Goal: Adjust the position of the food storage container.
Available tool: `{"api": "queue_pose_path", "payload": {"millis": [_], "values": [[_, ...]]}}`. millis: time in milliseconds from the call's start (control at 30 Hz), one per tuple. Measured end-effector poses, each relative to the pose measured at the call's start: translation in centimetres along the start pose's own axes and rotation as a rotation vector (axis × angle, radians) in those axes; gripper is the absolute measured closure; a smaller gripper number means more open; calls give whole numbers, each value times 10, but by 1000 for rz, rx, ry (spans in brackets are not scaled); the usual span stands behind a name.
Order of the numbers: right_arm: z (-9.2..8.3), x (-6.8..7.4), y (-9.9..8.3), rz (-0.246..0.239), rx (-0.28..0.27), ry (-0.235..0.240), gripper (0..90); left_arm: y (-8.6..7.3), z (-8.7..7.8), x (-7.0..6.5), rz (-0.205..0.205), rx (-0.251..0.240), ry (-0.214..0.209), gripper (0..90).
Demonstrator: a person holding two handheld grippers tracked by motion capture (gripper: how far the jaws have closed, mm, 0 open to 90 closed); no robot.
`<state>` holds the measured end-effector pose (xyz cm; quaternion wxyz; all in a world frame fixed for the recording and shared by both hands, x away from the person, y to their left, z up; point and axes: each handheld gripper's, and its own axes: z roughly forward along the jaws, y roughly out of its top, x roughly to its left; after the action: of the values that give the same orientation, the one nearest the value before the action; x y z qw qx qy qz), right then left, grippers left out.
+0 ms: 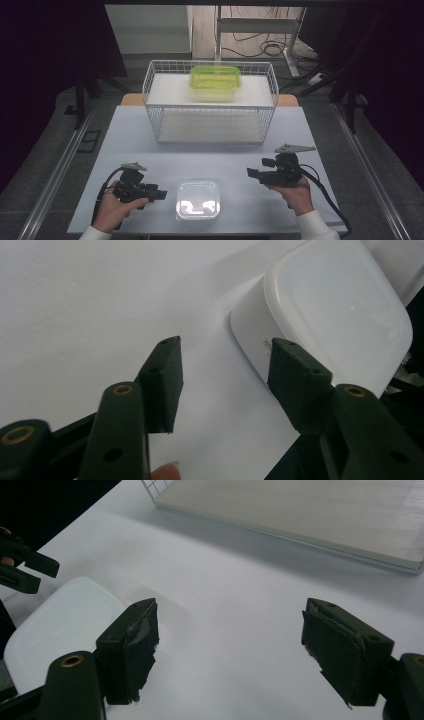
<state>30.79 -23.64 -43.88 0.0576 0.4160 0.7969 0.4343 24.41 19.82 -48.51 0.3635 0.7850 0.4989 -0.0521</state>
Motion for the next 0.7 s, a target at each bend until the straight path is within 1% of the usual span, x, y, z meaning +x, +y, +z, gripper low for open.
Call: {"api": "queue_pose_path", "payload": {"millis": [33,67,100,133,167,200,233,267,333,467,533,633,700], "values": [[0,0,0,0,2,-1,227,0,0,0,2,2,0,493],[0,-1,0,0,4,-2,227,0,-1,1,22,21,3,502],[1,-1,0,1,4,-3,227,0,-1,1,23,21,0,520],[1,-1,-1,1,6,-4,227,0,-1,0,27,33,-1,534],[2,-1,-1,3,10,-2,228,-1,1,-2,5,16,-4,554],[1,-1,-1,6,13,0,229,0,0,-2,36,49,3,576],[1,-1,-1,8,13,1,229,0,3,-5,22,34,-1,593],[1,-1,-2,7,13,1,230,0,3,-7,43,54,-3,601],[0,-1,-3,8,13,-1,229,0,5,-8,70,77,-6,619],[-1,-4,-6,19,17,-5,230,0,10,-12,86,103,-12,659],[-2,-4,-6,17,18,-8,230,-1,12,-14,89,112,-16,676],[-2,-3,-6,23,14,2,230,-2,14,-16,102,126,-24,709],[-2,-3,-6,28,11,8,230,-2,16,-18,101,133,-28,739]]}}
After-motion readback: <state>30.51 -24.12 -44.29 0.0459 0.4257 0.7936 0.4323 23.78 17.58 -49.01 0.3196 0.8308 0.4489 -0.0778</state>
